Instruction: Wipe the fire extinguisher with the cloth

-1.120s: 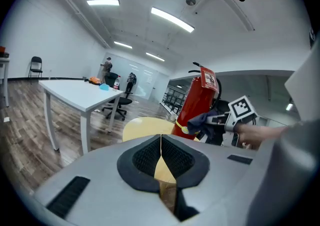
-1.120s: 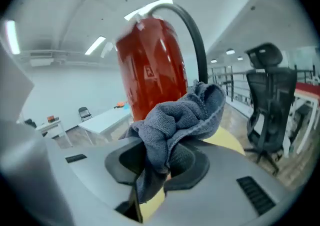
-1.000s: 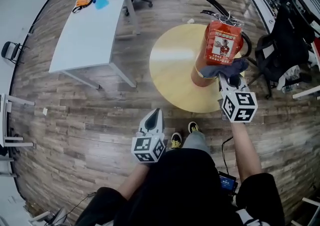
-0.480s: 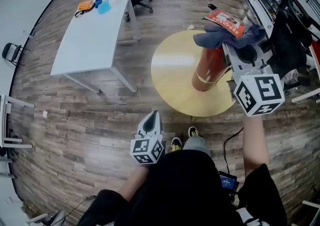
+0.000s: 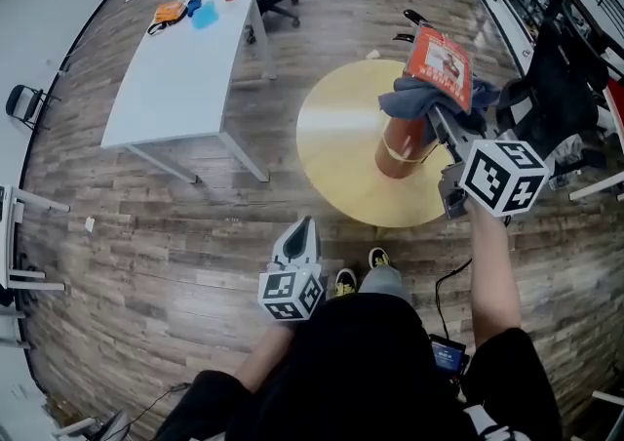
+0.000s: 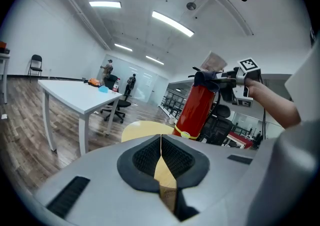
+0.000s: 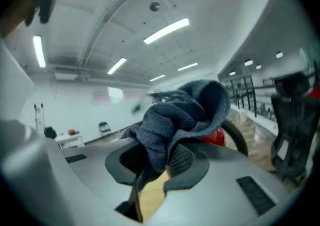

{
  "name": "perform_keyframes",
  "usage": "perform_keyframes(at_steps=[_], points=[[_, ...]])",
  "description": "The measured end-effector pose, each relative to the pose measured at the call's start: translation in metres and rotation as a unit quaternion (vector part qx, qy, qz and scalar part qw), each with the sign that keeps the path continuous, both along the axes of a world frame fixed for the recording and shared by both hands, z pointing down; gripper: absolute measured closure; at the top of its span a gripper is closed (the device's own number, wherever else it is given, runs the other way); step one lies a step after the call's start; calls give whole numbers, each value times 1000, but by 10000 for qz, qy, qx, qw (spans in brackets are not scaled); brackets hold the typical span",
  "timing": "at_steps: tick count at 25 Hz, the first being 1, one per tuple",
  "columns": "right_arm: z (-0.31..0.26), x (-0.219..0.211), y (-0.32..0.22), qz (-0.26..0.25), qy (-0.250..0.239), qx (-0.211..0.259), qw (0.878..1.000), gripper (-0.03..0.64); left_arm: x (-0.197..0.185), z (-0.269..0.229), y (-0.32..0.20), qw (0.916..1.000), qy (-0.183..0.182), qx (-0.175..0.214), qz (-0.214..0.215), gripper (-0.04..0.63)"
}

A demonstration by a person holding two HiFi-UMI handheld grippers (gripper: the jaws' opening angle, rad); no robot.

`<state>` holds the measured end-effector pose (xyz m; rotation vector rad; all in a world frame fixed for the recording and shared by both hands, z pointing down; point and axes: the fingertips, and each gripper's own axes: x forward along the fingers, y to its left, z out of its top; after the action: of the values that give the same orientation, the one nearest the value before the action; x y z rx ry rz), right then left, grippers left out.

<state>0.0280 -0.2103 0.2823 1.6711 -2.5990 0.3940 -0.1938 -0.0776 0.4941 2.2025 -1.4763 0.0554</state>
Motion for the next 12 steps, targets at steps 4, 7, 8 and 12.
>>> perform_keyframes(at_steps=[4, 7, 8, 12], points=[[33, 1, 18, -187, -877, -282, 9956, 520, 0, 2, 2, 10000, -25, -21, 14, 571], [76, 3, 23, -191, -597, -677, 9957, 520, 6, 3, 4, 10000, -63, -21, 36, 572], [98, 6, 24, -157, -469, -872, 9950, 520, 8, 2, 4, 10000, -73, -10, 51, 572], [179, 9, 20, -176, 240, -1485, 9885, 520, 7, 1, 4, 9999, -86, -17, 83, 571]])
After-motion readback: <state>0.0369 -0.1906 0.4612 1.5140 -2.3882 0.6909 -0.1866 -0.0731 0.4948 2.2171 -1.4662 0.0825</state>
